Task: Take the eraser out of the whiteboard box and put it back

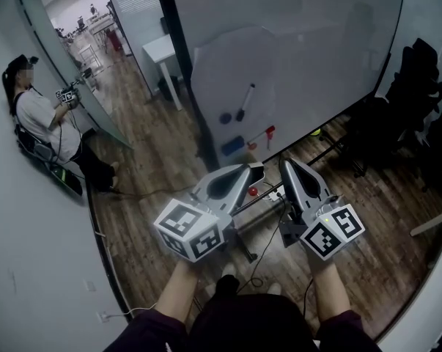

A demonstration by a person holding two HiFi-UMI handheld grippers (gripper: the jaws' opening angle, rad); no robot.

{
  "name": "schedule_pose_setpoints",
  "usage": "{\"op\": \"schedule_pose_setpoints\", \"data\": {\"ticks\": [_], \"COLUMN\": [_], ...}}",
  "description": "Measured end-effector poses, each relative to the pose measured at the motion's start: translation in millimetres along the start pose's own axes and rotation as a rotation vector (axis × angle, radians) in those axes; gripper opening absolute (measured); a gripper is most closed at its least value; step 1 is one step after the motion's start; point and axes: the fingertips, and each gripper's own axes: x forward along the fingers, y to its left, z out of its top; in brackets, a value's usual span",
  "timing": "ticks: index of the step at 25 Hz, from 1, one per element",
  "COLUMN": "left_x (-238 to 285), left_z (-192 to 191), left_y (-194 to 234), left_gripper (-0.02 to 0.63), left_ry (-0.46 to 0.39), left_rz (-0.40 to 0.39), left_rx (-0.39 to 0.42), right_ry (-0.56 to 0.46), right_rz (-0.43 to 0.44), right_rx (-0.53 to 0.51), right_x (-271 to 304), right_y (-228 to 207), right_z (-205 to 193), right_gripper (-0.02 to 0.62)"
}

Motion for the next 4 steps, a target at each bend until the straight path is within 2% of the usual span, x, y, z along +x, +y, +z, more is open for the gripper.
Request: {"op": "schedule_pose_setpoints", "data": {"ticks": [4], "left_x": [1.2], "left_z": [-0.9], "left_y": [2.3], "left_gripper": [0.005], "left_ry": [-0.001], "left_rz": [0.006], "left_rx": [0.003], "right_ry": [0.004], "right_rz": [-0.003], "right_rx": [0.005], "right_x": [0.8], "right_y": [-1.5], "right_z": [-1.8], "right_gripper": [0.003]}}
